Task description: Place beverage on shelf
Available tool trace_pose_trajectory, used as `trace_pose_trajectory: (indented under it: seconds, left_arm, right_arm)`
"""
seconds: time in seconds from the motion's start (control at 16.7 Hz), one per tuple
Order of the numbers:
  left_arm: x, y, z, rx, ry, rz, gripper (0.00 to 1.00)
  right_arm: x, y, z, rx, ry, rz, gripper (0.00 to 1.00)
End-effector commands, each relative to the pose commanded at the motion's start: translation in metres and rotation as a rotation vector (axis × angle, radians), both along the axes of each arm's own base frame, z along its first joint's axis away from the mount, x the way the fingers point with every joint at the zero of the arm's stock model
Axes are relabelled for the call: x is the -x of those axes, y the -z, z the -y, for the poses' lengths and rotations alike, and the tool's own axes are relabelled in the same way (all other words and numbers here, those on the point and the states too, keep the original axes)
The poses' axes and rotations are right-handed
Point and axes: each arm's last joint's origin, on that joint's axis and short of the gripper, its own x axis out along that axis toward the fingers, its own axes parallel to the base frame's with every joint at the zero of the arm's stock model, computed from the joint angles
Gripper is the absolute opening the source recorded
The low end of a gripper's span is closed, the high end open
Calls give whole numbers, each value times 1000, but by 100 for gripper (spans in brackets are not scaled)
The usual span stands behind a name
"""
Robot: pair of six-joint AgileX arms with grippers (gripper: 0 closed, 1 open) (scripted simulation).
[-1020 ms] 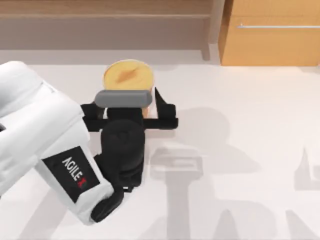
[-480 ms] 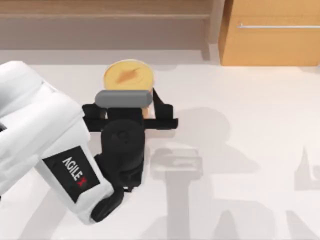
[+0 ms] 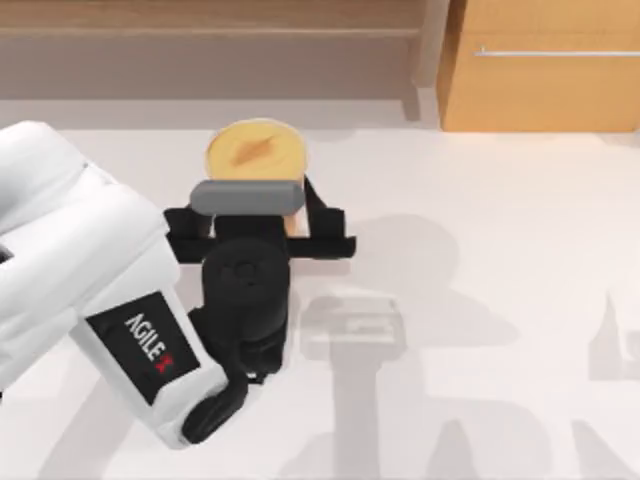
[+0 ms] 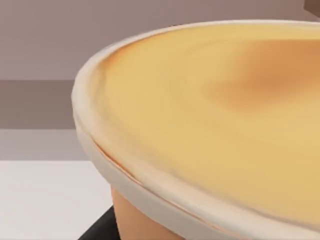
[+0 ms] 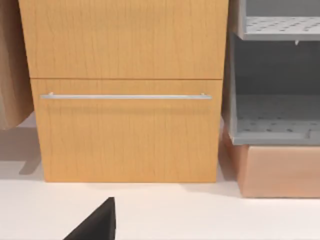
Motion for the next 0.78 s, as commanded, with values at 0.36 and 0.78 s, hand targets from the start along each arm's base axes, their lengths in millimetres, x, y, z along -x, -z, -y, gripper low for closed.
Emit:
trace_pose_trajectory:
  seconds: [0.36,0.78]
  left_arm:
    - [0,0,0,0,0,0,0]
    - [0,-6,0,-1,2,0,0]
  right_arm:
    - [0,0,0,0,0,0,100]
    - [0,0,0,0,0,0,100]
